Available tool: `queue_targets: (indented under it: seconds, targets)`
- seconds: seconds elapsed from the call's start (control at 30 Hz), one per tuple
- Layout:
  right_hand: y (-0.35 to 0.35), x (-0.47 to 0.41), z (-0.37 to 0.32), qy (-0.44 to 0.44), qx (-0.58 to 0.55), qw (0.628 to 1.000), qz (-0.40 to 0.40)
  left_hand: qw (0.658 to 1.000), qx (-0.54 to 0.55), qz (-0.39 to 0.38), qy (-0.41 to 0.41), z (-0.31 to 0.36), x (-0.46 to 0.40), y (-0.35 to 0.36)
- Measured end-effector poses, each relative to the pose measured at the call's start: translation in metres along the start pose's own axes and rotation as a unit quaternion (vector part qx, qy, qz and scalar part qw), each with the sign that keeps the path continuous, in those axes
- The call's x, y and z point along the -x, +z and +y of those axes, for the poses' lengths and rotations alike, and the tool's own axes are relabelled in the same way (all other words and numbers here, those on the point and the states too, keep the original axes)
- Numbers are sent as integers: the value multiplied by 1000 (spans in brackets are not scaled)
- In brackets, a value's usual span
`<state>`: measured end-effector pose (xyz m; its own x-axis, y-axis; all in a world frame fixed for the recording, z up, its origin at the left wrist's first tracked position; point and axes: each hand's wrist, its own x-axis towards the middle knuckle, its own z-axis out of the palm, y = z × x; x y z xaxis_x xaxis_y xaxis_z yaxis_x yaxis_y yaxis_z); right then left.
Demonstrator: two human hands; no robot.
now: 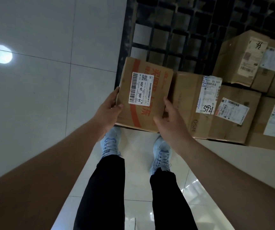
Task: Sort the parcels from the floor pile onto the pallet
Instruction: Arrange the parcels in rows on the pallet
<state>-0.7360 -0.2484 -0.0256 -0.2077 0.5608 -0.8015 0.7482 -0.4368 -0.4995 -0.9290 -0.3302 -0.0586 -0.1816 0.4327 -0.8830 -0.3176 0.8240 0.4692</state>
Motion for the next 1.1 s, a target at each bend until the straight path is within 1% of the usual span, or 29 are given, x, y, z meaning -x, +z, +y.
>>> queue_targets:
  seconds: [0.2,0.53,0.67,0.73,0.8,0.87,0.97,1.1]
  targets:
    - [4,2,6,8,13,1000,7,1000,-22,12,7,-13,1,5]
    - [3,1,13,-10,44,999,24,997,-65,29,28,-15,-5,10]
    - [5,2,8,-7,86,996,19,993,-99,61,28,-11,-3,13]
    - [4,3,3,-7,107,994,29,982,-159,91,41,-4,4,17]
    - [1,7,-4,-9,118,993,28,963,-232,117,75,5,11,22]
    - [-5,13,-14,-19,117,993,19,943,-282,139,109,19,20,26]
    - [-18,29,-31,-42,119,992,9,926,-316,148,141,44,40,33]
    - [-42,63,-55,-72,139,988,-5,906,-361,151,161,78,79,42]
